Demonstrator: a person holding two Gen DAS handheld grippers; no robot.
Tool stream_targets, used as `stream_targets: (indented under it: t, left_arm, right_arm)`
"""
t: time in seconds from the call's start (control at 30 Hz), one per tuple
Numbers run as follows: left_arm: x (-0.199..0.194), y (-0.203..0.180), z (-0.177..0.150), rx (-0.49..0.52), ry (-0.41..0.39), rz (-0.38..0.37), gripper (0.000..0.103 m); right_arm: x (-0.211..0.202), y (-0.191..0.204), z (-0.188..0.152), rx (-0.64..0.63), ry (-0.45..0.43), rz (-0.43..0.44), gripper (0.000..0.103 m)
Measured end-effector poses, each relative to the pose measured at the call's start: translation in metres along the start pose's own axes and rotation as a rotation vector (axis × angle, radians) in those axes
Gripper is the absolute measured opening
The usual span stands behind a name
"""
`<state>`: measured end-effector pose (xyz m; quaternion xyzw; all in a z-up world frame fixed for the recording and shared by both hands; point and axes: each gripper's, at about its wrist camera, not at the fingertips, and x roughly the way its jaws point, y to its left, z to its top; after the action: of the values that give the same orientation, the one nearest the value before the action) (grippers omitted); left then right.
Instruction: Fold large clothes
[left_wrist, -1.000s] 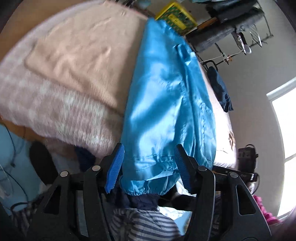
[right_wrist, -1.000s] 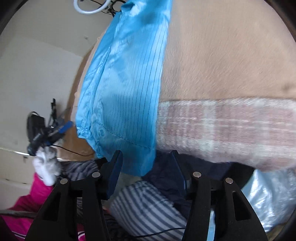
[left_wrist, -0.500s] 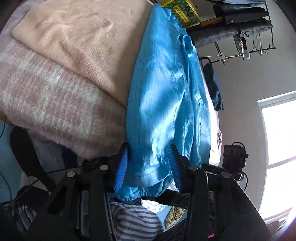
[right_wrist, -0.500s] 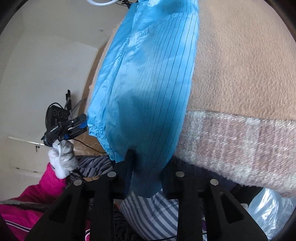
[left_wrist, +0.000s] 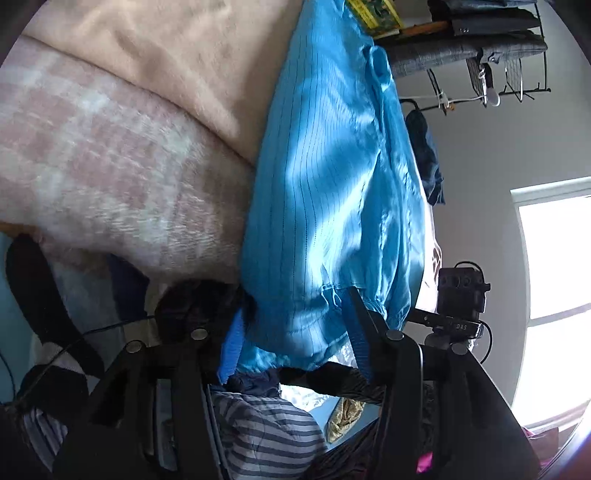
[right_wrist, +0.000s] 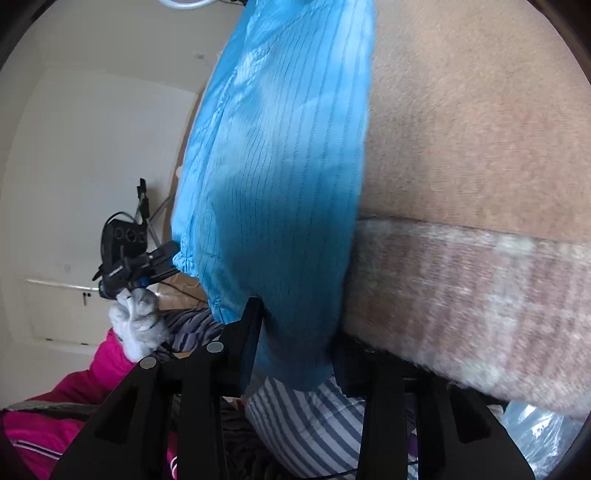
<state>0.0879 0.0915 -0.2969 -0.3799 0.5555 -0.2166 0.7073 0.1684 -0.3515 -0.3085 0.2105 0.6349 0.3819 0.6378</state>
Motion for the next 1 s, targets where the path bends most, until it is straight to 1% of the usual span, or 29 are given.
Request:
stream_targets:
  t: [0.07,0.13,0.17,0.2,0.23,0.27,0.3,0.37,0.4,0.47,0.5,0.53,0.57,0.6,0.67,0.7,0.73,0.77,0.9,1.0]
  left_arm:
    - [0.009,-0.002,-0.001,0.005,0.035,0.0,0.05]
    - [0.013,-0.006,-0.006,0.031,0.056,0.013,0.047]
    - [0.013,-0.009,-0.008,0.044,0.06,0.016,0.04]
    - [0.013,-0.012,-0.009,0.057,0.064,0.021,0.031]
    - [0.012,-0.015,-0.01,0.066,0.066,0.022,0.026]
    - [0.01,-0.016,-0.01,0.066,0.069,0.015,0.017]
    - [0.008,-0.018,-0.01,0.065,0.074,0.001,0.014]
    - [0.002,-0.026,-0.01,0.074,0.08,-0.024,0.012]
    - [-0.001,-0.032,-0.01,0.098,0.078,-0.024,0.012]
    - [-0.005,-0.045,-0.011,0.161,0.07,-0.003,0.013]
    - [-0.006,-0.046,-0.01,0.175,0.066,0.008,0.014]
    - [-0.004,-0.045,-0.008,0.169,0.073,0.014,0.017]
    - [-0.001,-0.042,-0.005,0.15,0.082,0.015,0.029]
    - [0.002,-0.037,-0.002,0.117,0.09,0.015,0.035]
    - [0.005,-0.03,0.001,0.072,0.092,-0.014,0.035]
    - [0.004,-0.032,0.002,0.076,0.087,-0.019,0.022]
    - [0.004,-0.036,0.003,0.087,0.091,-0.018,0.013]
    - [0.003,-0.04,0.003,0.1,0.094,-0.02,0.009]
    - [-0.003,-0.062,0.006,0.137,0.07,-0.042,0.006]
    - [-0.008,-0.075,0.012,0.124,0.051,-0.088,0.005]
  right_arm:
    - [0.003,0.003,0.001,-0.017,0.023,0.009,0.034]
    - [0.004,0.007,0.001,-0.04,0.039,0.017,0.034]
    - [0.005,0.009,0.0,-0.056,0.049,0.023,0.03]
    - [0.006,0.01,-0.001,-0.067,0.055,0.029,0.02]
    - [0.007,0.011,-0.001,-0.076,0.056,0.043,0.014]
    - [0.01,0.013,-0.002,-0.078,0.055,0.054,0.011]
    - [0.009,0.015,-0.003,-0.088,0.046,0.055,0.008]
    - [0.006,0.02,-0.005,-0.118,0.034,0.052,0.007]
    - [0.003,0.021,-0.006,-0.134,0.028,0.052,0.006]
    - [0.0,0.019,-0.008,-0.146,0.026,0.046,0.006]
    - [0.001,0.017,-0.008,-0.144,0.029,0.038,0.006]
    - [0.002,0.014,-0.009,-0.137,0.032,0.038,0.006]
    - [0.004,0.009,-0.009,-0.126,0.037,0.039,0.006]
    - [0.005,0.005,-0.009,-0.12,0.04,0.038,0.006]
    - [0.014,0.009,-0.011,-0.118,0.042,0.034,0.006]
    - [0.014,0.009,-0.011,-0.12,0.04,0.038,0.006]
    - [0.015,0.011,-0.013,-0.121,0.037,0.044,0.006]
    - [0.015,0.015,-0.014,-0.116,0.029,0.058,0.006]
    - [0.008,0.015,-0.017,-0.096,-0.002,0.084,0.006]
    - [0.001,0.013,-0.016,-0.072,-0.034,0.105,0.006]
